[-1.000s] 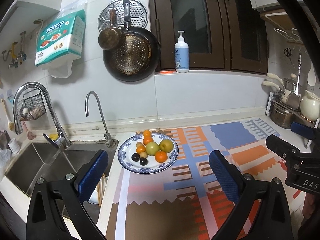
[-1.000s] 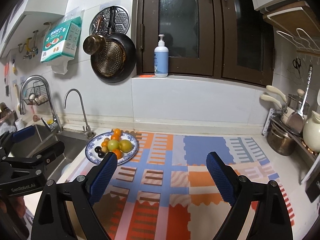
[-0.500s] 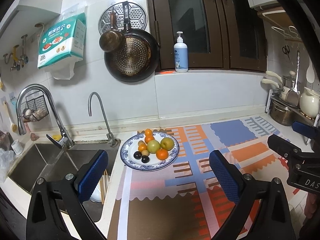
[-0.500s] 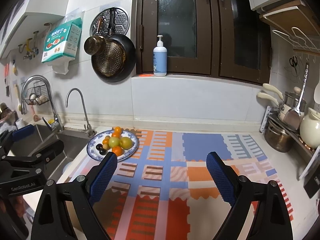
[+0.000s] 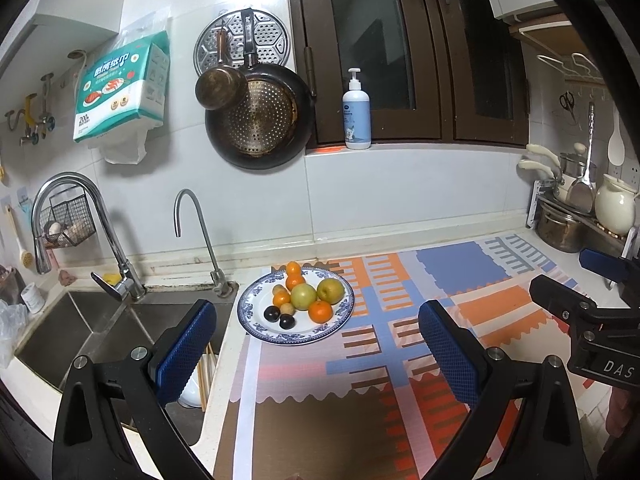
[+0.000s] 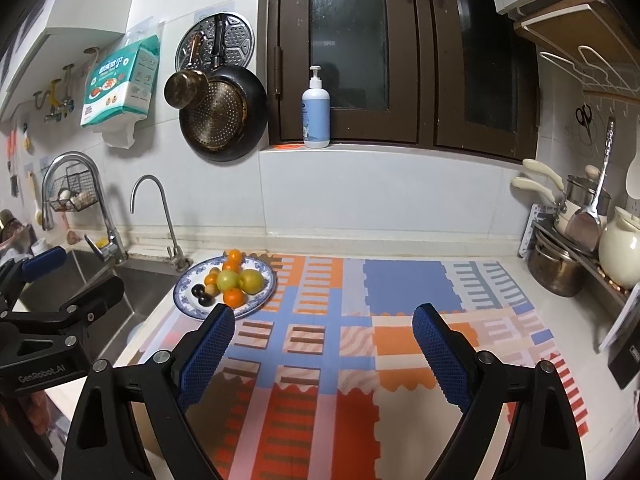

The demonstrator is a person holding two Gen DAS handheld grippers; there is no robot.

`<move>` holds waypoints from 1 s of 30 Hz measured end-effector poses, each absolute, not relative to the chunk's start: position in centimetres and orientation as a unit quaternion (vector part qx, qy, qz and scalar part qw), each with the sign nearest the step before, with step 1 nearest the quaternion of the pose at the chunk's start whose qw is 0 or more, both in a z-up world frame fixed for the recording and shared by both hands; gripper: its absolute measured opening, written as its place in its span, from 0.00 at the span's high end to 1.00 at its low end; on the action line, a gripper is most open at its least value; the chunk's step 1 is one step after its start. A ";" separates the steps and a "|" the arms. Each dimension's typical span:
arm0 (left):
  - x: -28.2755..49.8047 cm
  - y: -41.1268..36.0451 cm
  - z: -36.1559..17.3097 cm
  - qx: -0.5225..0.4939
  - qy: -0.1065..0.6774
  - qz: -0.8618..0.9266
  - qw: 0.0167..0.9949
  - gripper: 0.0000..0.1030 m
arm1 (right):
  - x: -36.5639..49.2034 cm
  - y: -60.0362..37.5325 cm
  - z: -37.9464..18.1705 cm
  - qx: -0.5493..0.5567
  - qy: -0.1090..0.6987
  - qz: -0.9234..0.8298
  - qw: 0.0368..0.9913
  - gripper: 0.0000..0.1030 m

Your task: Organize fruits

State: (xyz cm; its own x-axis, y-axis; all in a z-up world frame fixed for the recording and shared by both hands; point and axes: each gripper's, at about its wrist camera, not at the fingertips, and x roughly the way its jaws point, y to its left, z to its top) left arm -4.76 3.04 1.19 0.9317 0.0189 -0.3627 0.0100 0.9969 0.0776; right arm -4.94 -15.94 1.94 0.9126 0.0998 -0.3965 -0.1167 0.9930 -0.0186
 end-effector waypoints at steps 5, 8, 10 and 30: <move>-4.7 2.9 1.2 0.046 0.187 0.003 0.981 0.00 | -5.0 -16.0 1.9 -0.021 0.202 0.055 0.978 0.11; -4.6 2.8 1.2 0.046 0.187 0.002 0.981 0.00 | -4.9 -16.1 1.8 -0.018 0.206 0.057 0.977 0.11; -4.6 2.8 1.2 0.046 0.187 0.003 0.981 0.00 | -4.9 -16.1 1.8 -0.018 0.206 0.057 0.977 0.11; -3.8 2.4 1.1 0.047 0.189 -0.006 0.981 0.00 | -4.2 -16.3 1.9 -0.019 0.213 0.056 0.975 0.11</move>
State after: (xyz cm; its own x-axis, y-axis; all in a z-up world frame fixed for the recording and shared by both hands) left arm -3.85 2.43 1.06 0.9283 0.0057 -0.3718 0.0299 0.9955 0.0900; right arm -4.19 -16.35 1.85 0.9032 0.1004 -0.4174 -0.1165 0.9931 -0.0132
